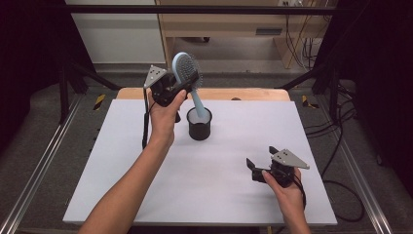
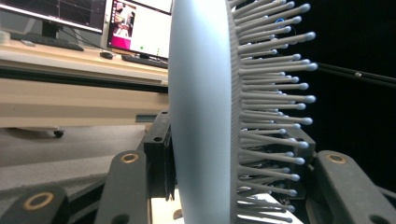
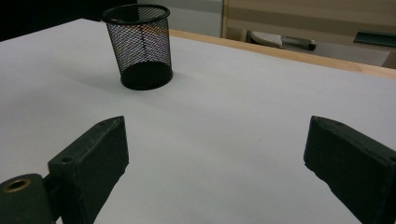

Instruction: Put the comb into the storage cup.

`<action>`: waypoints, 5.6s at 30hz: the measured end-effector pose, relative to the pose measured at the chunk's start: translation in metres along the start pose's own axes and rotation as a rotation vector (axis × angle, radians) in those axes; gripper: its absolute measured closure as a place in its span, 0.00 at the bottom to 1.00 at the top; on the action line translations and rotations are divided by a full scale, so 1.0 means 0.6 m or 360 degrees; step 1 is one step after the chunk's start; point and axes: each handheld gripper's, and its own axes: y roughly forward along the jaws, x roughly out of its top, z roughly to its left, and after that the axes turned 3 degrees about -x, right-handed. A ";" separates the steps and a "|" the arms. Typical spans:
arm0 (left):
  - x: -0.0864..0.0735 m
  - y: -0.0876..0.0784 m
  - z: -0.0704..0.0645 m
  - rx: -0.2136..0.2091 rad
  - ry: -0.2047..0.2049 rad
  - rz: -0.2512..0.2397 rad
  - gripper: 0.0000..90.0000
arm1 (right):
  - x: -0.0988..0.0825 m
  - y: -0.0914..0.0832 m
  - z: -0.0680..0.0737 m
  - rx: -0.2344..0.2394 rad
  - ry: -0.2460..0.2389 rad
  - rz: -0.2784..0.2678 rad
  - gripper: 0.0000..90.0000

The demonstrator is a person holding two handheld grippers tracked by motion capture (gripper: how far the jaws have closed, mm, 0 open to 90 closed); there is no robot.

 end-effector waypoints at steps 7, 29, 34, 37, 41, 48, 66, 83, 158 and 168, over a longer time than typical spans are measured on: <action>-0.002 0.006 0.006 0.0023 0.0026 0.0001 0.55 | -0.001 0.001 0.000 0.0007 0.0000 0.0003 0.07; -0.009 0.013 0.012 0.0044 0.0039 0.0025 0.55 | -0.001 0.003 0.000 0.0016 -0.0007 0.0005 0.07; -0.012 0.015 0.014 0.0055 0.0042 0.0038 0.55 | -0.002 0.003 -0.001 0.0018 -0.0011 0.0012 0.07; -0.015 0.017 0.016 0.0059 0.0051 0.0047 0.55 | -0.002 0.002 -0.002 0.0018 -0.0001 0.0011 0.07; -0.023 0.021 0.013 0.0058 0.0071 0.0065 0.55 | -0.002 0.003 -0.001 0.0021 -0.0010 0.0012 0.07; -0.039 0.030 0.013 0.0056 0.0064 0.0082 0.55 | -0.002 0.003 0.001 0.0023 -0.0017 0.0008 0.07; -0.079 0.049 0.012 0.0041 0.0091 0.0159 0.55 | -0.003 0.006 0.003 0.0039 -0.0029 0.0023 0.07; -0.105 0.048 0.018 0.0044 0.0082 0.0195 0.54 | -0.004 0.008 0.005 0.0045 -0.0041 0.0034 0.07; -0.165 0.057 0.031 0.0054 0.0044 0.0293 0.54 | -0.006 0.010 0.009 0.0068 -0.0049 0.0052 0.07; -0.170 0.056 0.034 0.0057 0.0040 0.0292 0.54 | -0.006 0.010 0.010 0.0069 -0.0051 0.0054 0.07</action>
